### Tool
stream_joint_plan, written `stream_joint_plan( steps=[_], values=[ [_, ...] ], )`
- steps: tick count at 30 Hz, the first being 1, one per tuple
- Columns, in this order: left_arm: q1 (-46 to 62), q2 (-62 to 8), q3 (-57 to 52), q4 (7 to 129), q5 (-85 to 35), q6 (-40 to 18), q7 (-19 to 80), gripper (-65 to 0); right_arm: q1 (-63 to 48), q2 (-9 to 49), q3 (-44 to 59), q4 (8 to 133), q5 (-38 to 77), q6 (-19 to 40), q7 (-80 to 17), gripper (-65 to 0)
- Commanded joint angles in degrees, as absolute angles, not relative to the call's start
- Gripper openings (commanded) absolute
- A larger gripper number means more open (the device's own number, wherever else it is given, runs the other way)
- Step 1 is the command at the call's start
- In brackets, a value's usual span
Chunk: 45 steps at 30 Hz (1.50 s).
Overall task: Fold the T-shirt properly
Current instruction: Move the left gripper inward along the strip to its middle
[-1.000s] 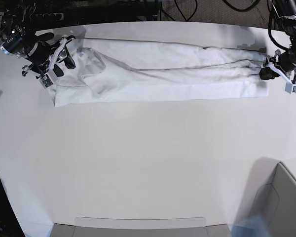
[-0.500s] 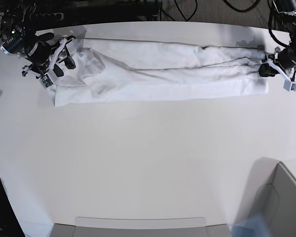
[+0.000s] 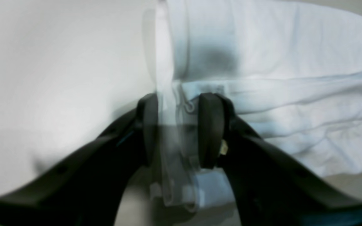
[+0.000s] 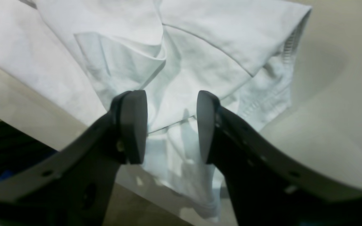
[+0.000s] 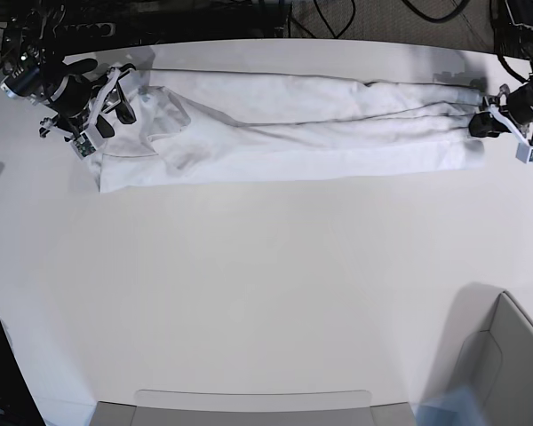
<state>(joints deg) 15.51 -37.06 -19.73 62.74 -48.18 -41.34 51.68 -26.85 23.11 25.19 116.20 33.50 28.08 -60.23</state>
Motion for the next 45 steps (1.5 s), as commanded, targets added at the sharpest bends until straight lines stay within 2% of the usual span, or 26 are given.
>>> stream_joint_plan(
  steps=[1,8,13,15,17,18,22,28,37,45],
  values=[
    [17.2,-36.8,-16.7,61.1,-42.9,-40.0,56.0,-42.5,-26.7,24.6,25.5,117.2,34.2,28.4,-59.4,-38.8],
    [19.6,-35.8,-7.7,65.1,-43.3,-40.0,56.4,-42.6,-26.7,24.8,25.5,117.3,34.2,28.4,-59.4,-38.8],
    [19.3,-32.9,-6.6,67.7,-43.3,-40.0,59.0,-44.0,-26.9,24.8,25.8,117.3,34.2,28.4,-59.4,-38.8],
    [19.1,-32.3,-6.3,67.6,-43.0,-40.0,59.0,-49.6,-26.9,24.8,25.8,117.3,34.2,28.4,-59.4,-38.8],
    [18.1,-31.5,-6.7,67.4,-42.9,-40.0,59.0,-62.6,-26.9,24.8,25.8,117.3,34.2,28.4,-59.4,-38.8],
    [17.1,-31.5,-6.8,66.9,-42.9,-40.0,58.9,-65.0,-26.9,24.8,25.8,117.3,34.2,28.4,-59.4,-38.8],
    [14.3,-32.0,-8.0,61.1,-42.9,-40.0,58.5,-65.0,-26.6,24.8,25.9,117.3,34.2,28.4,-59.4,-38.8],
    [11.5,-32.3,-22.5,58.5,-42.8,-40.0,60.2,-65.0,-26.5,24.8,26.0,117.4,34.2,28.4,-59.4,-38.8],
    [4.2,-40.0,-30.7,52.1,-42.8,-40.0,60.9,-65.0,-24.5,24.0,26.0,117.5,34.2,28.4,-59.3,-38.8],
    [3.0,-40.9,-31.7,59.8,-43.0,-40.0,65.4,-65.0,-22.9,23.8,26.0,117.5,34.2,28.4,-59.3,-38.8]
  ],
)
